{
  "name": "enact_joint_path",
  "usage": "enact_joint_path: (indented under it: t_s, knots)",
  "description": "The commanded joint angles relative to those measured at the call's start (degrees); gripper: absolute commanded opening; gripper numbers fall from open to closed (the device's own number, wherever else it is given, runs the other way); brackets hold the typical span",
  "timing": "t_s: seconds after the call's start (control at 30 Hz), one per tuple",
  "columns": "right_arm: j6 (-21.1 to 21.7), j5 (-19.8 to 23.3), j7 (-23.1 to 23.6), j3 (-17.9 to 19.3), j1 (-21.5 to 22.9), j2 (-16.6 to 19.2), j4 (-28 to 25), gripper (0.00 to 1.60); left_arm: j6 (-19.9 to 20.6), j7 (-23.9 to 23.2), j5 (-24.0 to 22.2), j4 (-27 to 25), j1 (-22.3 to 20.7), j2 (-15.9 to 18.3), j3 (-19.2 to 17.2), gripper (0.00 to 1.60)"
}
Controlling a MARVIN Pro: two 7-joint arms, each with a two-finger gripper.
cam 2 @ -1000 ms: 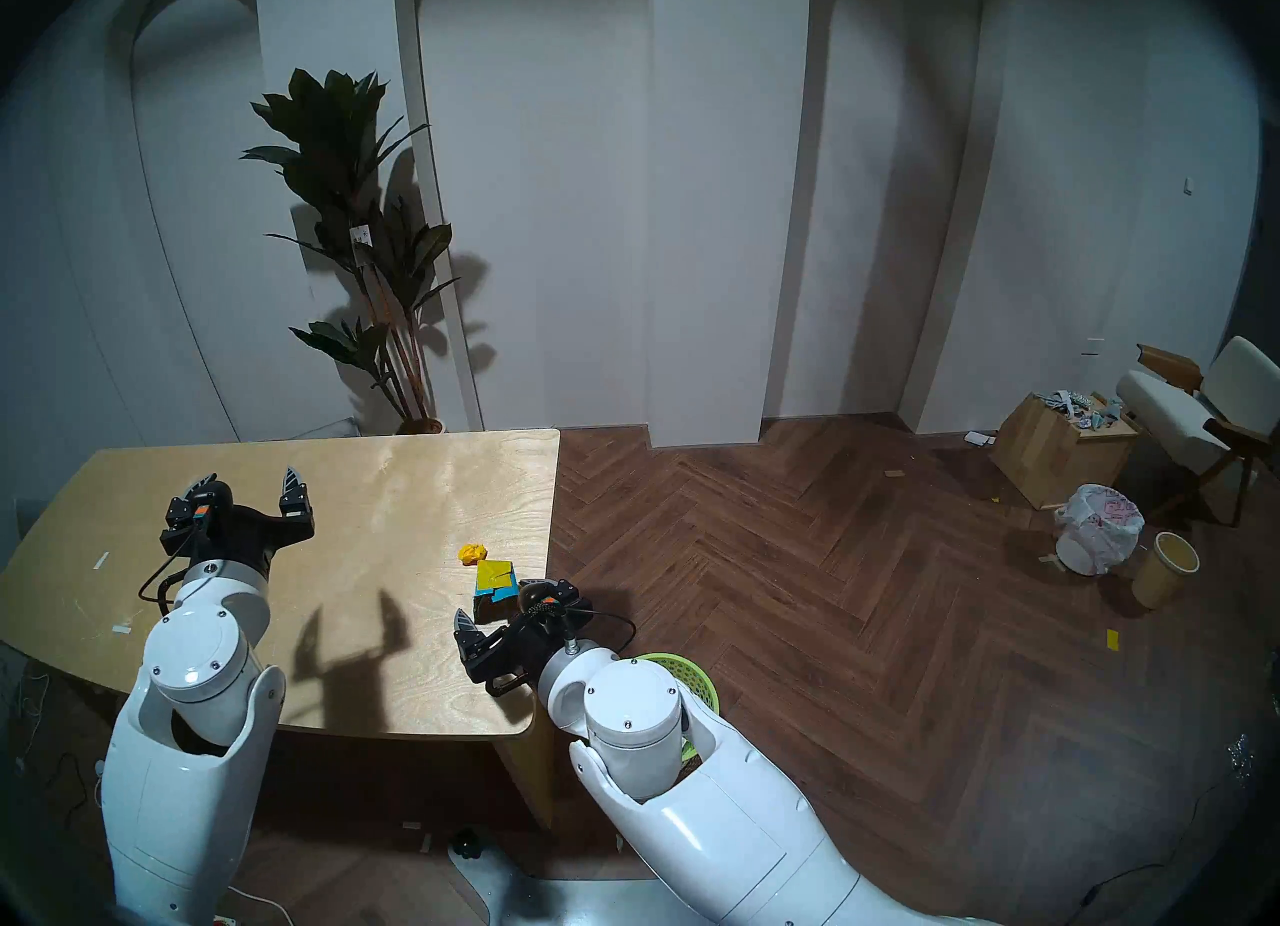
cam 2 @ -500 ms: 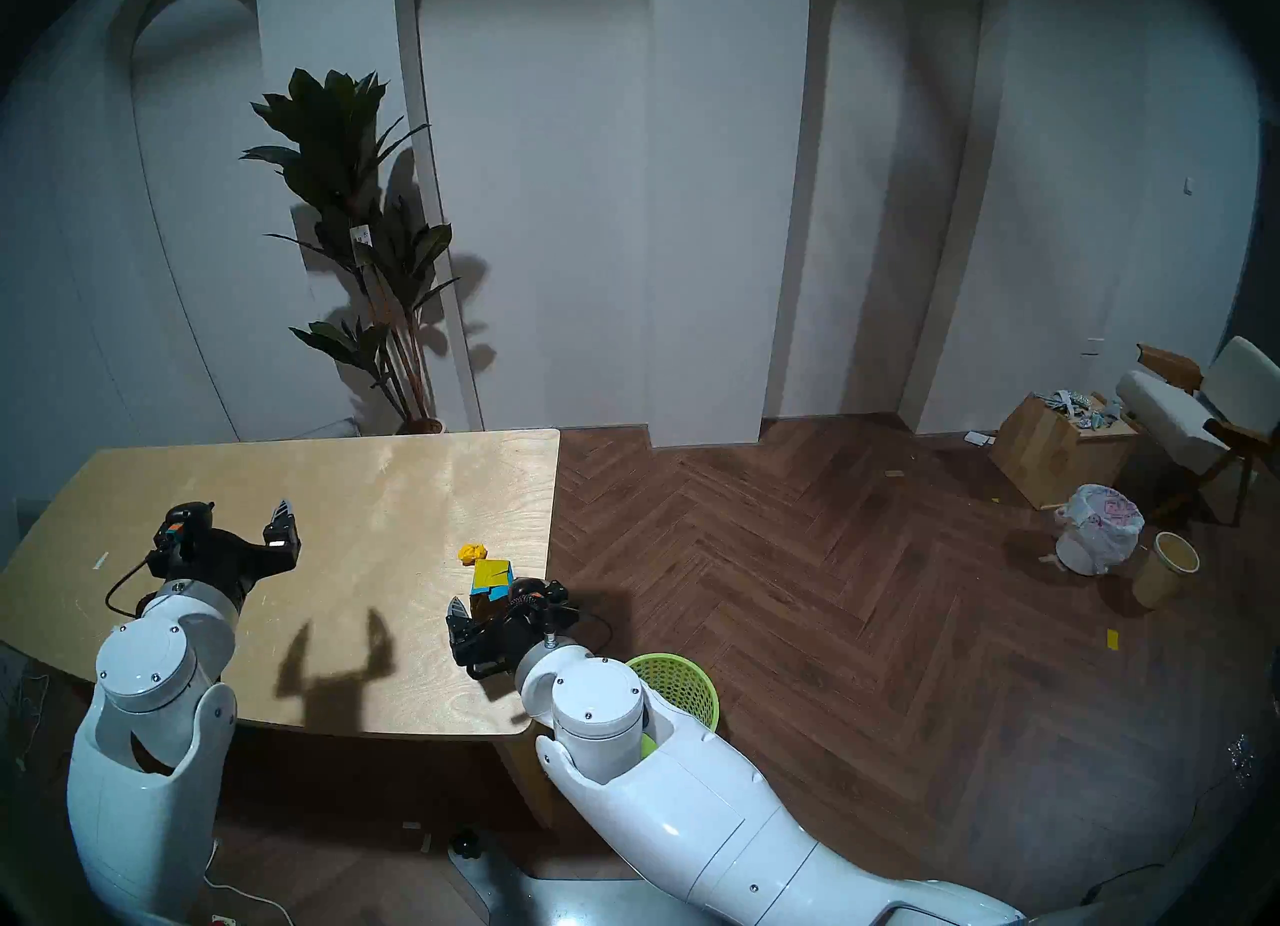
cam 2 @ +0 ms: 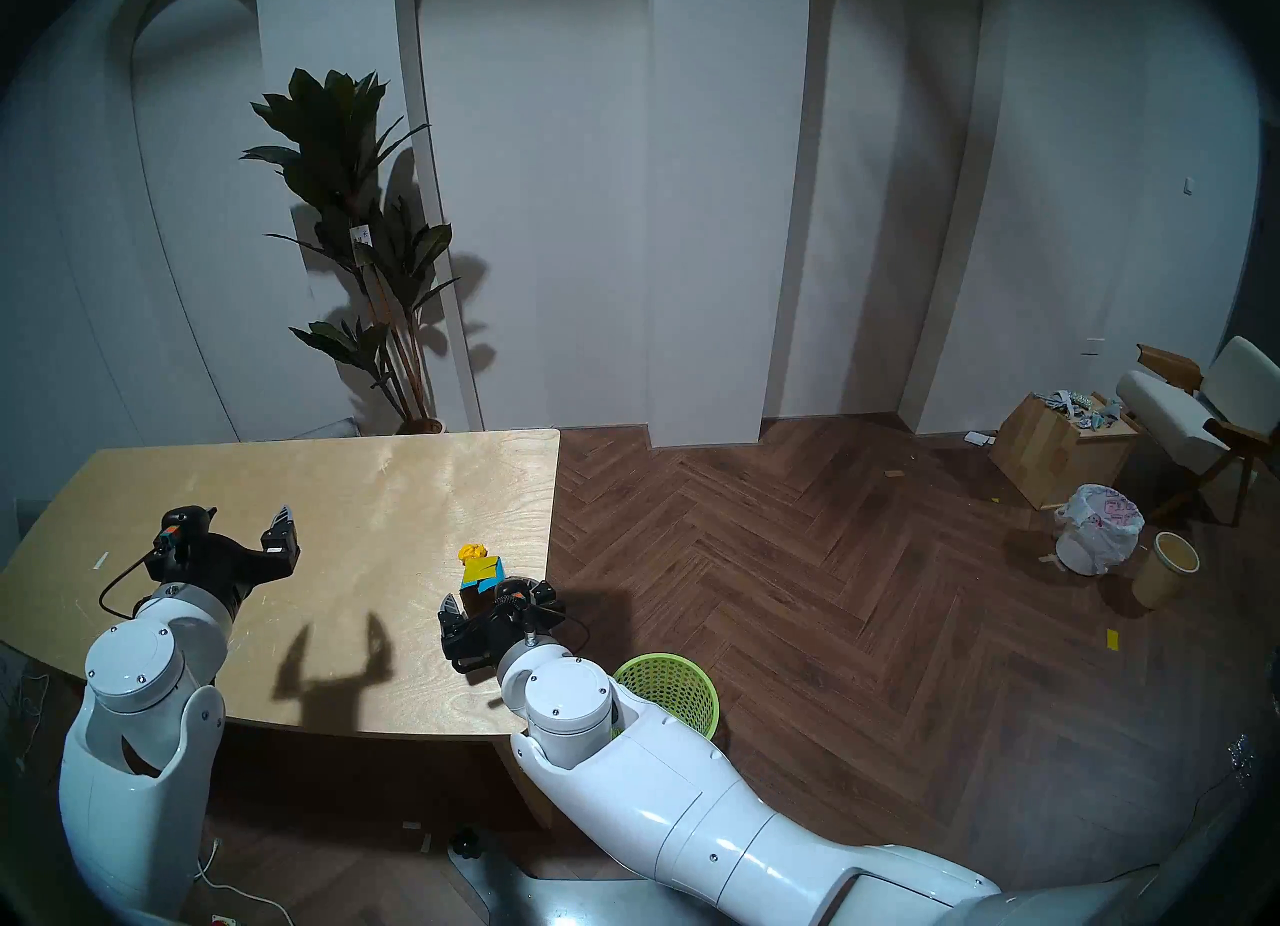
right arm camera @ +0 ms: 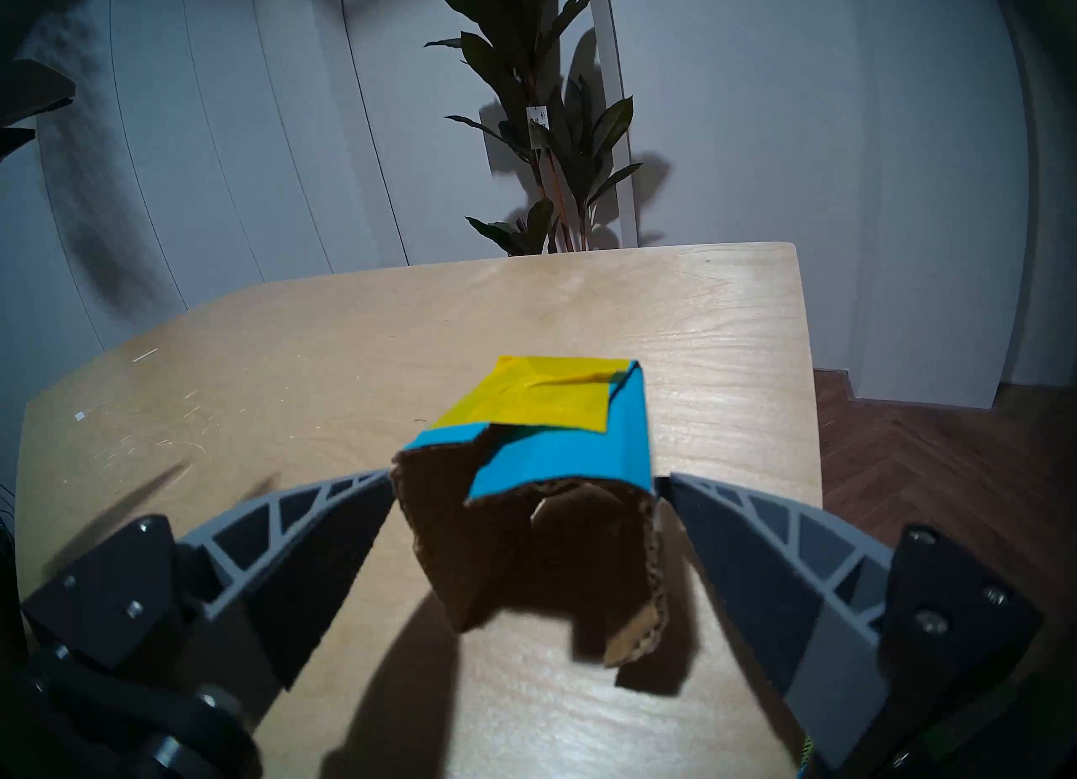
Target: Put the trash into the trash bin on the ground
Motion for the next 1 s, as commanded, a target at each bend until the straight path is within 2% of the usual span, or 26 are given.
enact_joint_path:
  t_s: [0.0, 0.03, 0.07, 0.4, 0.53, 0.73, 0.97]
  knots:
    - [-3.7, -0.1, -0.4, -0.9, 2.9, -2.8, 0.5, 0.35, -0.6, 0.1, 0.5, -1.4, -0.3, 0.4, -0.6, 1.6]
    - [-4.1, -0.1, -0.5, -0.9, 2.8, -2.7, 0.4, 0.11, -0.6, 0.0, 0.5, -1.4, -0.3, 0.4, -0.6, 1.6]
    - [-4.2, -0.2, -0.7, -0.9, 2.7, -2.6, 0.0, 0.0, -0.6, 0.0, 0.5, -1.4, -0.3, 0.4, -0.6, 1.6]
    - [-7.7, -0.6, -2.4, 1.5, 1.2, 1.8, -7.4, 0.0, -0.5, -0.2, 0.7, -1.4, -0.4, 0.2, -0.6, 1.6]
    - [-7.8, -1.2, -4.2, 3.3, 0.7, 4.7, -10.3, 0.0, -0.5, -0.3, 0.8, -1.4, -0.4, 0.2, -0.7, 1.6]
    - [-8.4, -0.2, -5.2, 6.6, 1.0, 6.7, -8.9, 0.0, -0.5, -0.4, 0.9, -1.4, -0.4, 0.1, -0.7, 1.6]
    - [-10.3, -0.1, -5.5, 9.1, 3.2, 6.5, -2.4, 0.0, -0.6, -0.3, 0.9, -1.4, -0.3, 0.1, -0.7, 1.6]
